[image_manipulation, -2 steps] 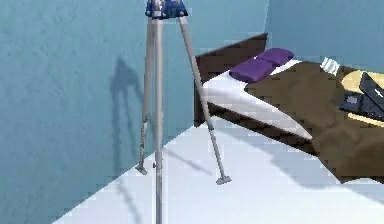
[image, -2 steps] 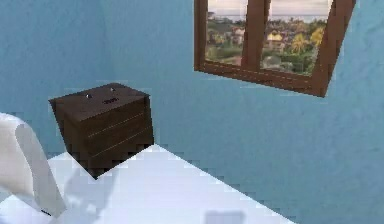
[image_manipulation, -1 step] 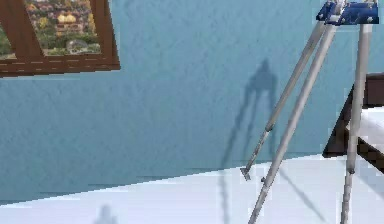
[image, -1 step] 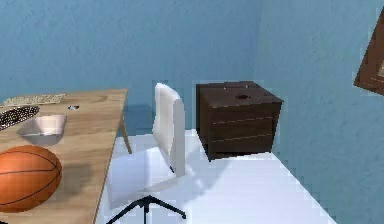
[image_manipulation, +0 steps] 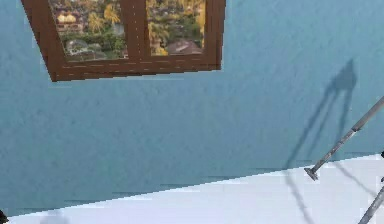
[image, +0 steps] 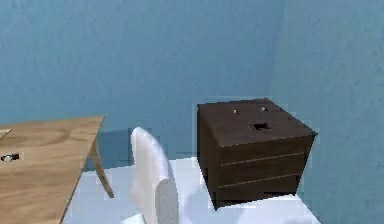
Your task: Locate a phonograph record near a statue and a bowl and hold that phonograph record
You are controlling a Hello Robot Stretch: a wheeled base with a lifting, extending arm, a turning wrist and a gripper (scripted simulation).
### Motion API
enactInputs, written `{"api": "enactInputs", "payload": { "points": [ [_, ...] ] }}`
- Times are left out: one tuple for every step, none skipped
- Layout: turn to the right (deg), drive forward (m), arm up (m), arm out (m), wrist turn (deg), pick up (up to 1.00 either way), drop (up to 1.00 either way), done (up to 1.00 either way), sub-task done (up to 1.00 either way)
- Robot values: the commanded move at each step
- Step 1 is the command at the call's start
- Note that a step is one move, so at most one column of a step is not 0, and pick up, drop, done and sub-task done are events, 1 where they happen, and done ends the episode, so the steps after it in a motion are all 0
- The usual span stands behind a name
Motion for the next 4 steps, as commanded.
{"api": "enactInputs", "payload": {
  "points": [
    [45.0,0.0,0.0,0.0,0.0,0.0,0.0,0.0,0.0],
    [45.0,0.0,0.0,0.0,0.0,0.0,0.0,0.0,0.0],
    [45.0,0.0,0.0,0.0,0.0,0.0,0.0,0.0,0.0],
    [21.0,0.0,0.0,0.0,0.0,0.0,0.0,0.0,0.0]
  ]
}}
